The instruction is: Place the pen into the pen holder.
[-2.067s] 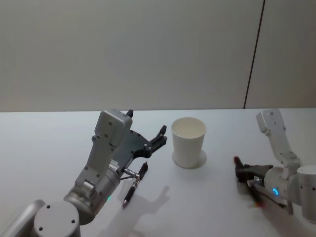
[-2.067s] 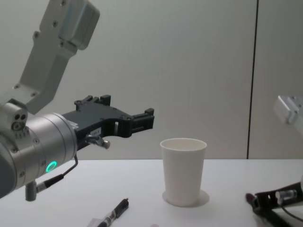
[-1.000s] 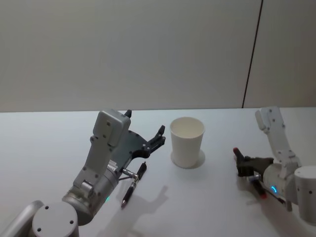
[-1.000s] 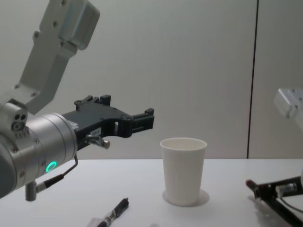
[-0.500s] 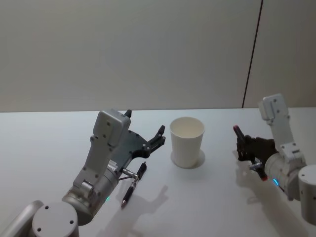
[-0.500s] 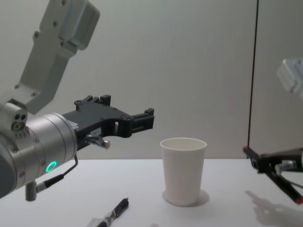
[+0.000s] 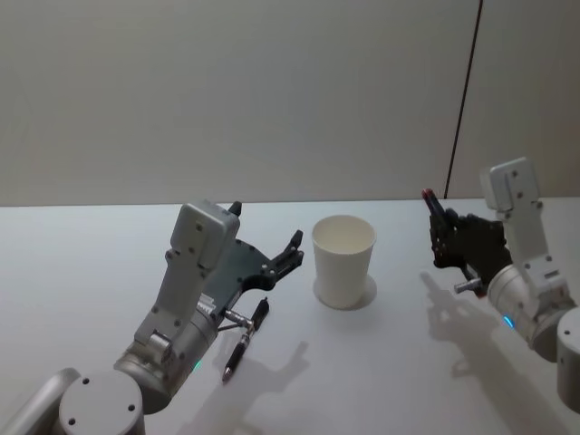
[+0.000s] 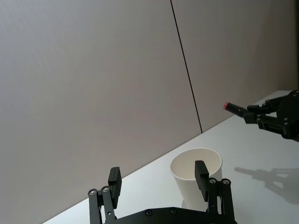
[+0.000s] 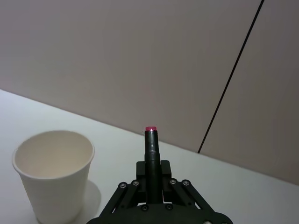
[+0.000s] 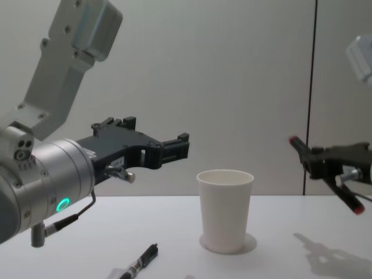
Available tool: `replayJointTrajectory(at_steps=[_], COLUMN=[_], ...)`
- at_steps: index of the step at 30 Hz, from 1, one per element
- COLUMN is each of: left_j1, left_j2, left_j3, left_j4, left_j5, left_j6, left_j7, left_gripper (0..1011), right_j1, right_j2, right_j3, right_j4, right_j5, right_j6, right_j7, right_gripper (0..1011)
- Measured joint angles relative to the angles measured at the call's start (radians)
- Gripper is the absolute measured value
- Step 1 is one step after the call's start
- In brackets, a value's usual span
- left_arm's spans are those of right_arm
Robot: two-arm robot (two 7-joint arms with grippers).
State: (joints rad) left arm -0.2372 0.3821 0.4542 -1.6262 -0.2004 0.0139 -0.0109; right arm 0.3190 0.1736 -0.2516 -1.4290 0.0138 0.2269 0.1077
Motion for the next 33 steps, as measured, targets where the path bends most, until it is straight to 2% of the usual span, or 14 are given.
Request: replayJointTrajectory(at_steps=[5, 6, 8, 9, 13, 18, 28, 33], left_j1=[0.000, 0.000, 0.000, 0.000, 0.000, 0.000, 0.000, 0.000], left_j2=[0.000, 0.000, 0.000, 0.000, 0.000, 0.000, 0.000, 0.000], left_j3=[0.000, 0.000, 0.000, 0.000, 0.000, 0.000, 0.000, 0.000], left_j4=[0.000, 0.000, 0.000, 0.000, 0.000, 0.000, 0.000, 0.000], left_j5=[0.000, 0.000, 0.000, 0.000, 0.000, 0.000, 0.000, 0.000], left_j6=[0.000, 0.000, 0.000, 0.000, 0.000, 0.000, 0.000, 0.000], left_j7=[0.000, 0.000, 0.000, 0.000, 0.000, 0.000, 0.000, 0.000], left_gripper=[1000, 1000, 1000, 1000, 1000, 1000, 1000, 1000], right_j1=[-0.003, -0.003, -0.003, -0.003, 0.001, 0.011, 0.056, 0.095], right_j2=[0.005, 0.005, 0.006, 0.006, 0.005, 0.002, -0.014, -0.024], right_j3=[-0.001, -0.001, -0.002, -0.002, -0.004, -0.007, -0.011, -0.009], right_j4=[-0.003, -0.003, -0.001, -0.001, 0.012, 0.032, 0.115, 0.185], right_j5=[-0.022, -0.022, -0.031, -0.031, -0.045, -0.055, -0.065, -0.056], right_j6=[-0.108, -0.108, -0.160, -0.160, -0.252, -0.338, -0.558, -0.683], right_j7=[0.016, 0.016, 0.025, 0.025, 0.037, 0.048, 0.088, 0.132], right_gripper=[171, 171, 170, 170, 171, 171, 170, 171])
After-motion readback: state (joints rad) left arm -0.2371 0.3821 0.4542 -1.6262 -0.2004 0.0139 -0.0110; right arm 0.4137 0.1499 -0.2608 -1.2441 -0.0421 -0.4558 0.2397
